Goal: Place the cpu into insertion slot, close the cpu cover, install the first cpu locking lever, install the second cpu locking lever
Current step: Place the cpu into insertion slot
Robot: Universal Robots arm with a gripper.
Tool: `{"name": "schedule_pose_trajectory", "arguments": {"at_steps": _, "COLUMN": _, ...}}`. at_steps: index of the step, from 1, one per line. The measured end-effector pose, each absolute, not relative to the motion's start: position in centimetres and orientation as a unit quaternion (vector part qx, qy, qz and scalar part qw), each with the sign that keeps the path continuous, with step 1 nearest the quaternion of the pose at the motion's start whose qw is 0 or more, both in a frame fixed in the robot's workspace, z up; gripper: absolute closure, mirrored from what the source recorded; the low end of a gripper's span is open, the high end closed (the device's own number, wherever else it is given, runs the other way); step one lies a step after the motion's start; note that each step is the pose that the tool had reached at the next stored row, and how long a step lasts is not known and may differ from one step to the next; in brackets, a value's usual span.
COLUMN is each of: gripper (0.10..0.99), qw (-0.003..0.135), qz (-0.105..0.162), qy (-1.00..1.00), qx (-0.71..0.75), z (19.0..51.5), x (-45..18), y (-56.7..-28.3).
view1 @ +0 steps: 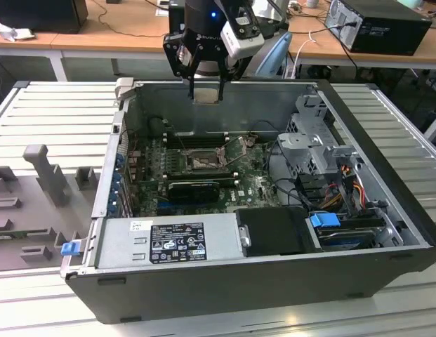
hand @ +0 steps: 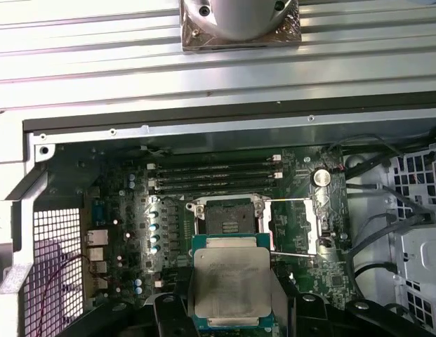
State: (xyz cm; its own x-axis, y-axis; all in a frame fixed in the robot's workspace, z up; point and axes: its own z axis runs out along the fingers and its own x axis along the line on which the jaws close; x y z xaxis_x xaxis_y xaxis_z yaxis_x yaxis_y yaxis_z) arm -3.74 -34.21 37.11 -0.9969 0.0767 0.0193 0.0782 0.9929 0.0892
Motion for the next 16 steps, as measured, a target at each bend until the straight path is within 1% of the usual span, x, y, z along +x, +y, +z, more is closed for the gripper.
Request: {"name": "schedule_pose_trajectory", "arguments": {"at_steps": 16, "gripper": 0.561, "qw": 0.007, "qz": -0.045, "qy": -0.998, "qx": -0.053, "z": 37.04, "x": -3.74, "y": -34.21}}
